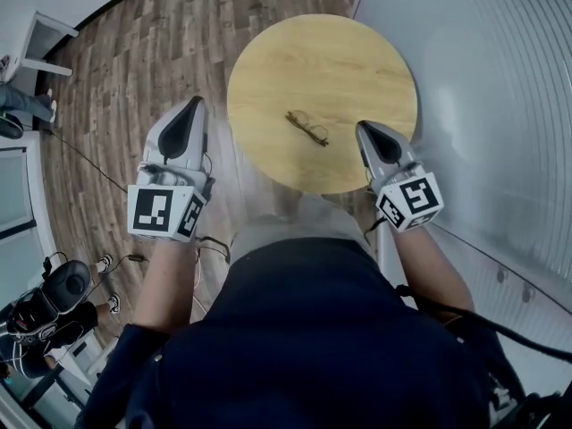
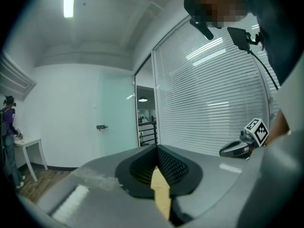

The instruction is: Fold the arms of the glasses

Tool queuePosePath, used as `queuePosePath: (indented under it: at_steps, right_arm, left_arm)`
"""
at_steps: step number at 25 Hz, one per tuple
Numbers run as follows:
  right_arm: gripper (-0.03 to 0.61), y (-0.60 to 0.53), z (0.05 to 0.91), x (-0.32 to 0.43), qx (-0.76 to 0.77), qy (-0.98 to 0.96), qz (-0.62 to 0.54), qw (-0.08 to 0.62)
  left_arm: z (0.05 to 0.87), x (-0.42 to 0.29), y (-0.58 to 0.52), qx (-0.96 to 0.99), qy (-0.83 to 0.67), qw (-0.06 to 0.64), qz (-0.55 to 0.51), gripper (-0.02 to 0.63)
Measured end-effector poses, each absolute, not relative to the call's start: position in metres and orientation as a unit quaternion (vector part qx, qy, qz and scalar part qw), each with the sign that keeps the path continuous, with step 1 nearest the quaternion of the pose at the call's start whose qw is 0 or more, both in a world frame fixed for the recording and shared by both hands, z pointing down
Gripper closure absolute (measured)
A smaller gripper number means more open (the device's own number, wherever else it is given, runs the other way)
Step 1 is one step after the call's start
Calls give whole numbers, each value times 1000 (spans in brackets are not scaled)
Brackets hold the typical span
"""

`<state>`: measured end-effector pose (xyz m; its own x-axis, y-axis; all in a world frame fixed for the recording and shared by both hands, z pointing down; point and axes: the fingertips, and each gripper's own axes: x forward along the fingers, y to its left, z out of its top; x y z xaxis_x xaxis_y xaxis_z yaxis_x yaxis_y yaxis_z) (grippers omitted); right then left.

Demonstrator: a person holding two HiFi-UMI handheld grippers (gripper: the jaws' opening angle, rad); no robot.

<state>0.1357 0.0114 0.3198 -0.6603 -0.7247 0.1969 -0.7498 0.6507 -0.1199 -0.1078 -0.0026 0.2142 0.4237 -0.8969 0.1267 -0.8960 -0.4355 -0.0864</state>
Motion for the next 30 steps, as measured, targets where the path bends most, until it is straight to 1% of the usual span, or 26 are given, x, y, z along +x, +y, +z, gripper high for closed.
queuePosePath:
  at_steps: [7, 13, 18, 26, 27, 28, 29, 30]
  right_arm:
    - [569, -22, 348, 135, 397, -908, 109, 82]
    - [569, -36, 415, 133, 422, -889, 132, 116]
    - [569, -27, 462, 123, 428, -879, 159, 137]
    - [564, -11, 531, 107, 408, -877, 174, 186]
    - [555, -11, 539, 105, 403, -877, 175, 192]
    - [514, -11, 546, 104, 399, -877, 178, 198]
    - [495, -11, 553, 103, 396, -877, 181, 205]
    - [492, -11, 559, 102, 393, -876, 184, 212]
  left_arm:
    - [240, -101, -41, -845, 525, -16, -96, 612]
    - [286, -98, -84, -866, 490, -28, -98, 612]
    - [325, -93, -106, -879, 464, -37, -108, 612]
    - [383, -89, -102, -888, 435, -65, -133, 612]
    - [390, -90, -103, -887, 435, -68, -135, 612]
    - [396, -91, -104, -887, 436, -70, -137, 612]
    - [400, -92, -106, -886, 436, -71, -139, 612]
    - [403, -92, -107, -886, 436, -73, -140, 612]
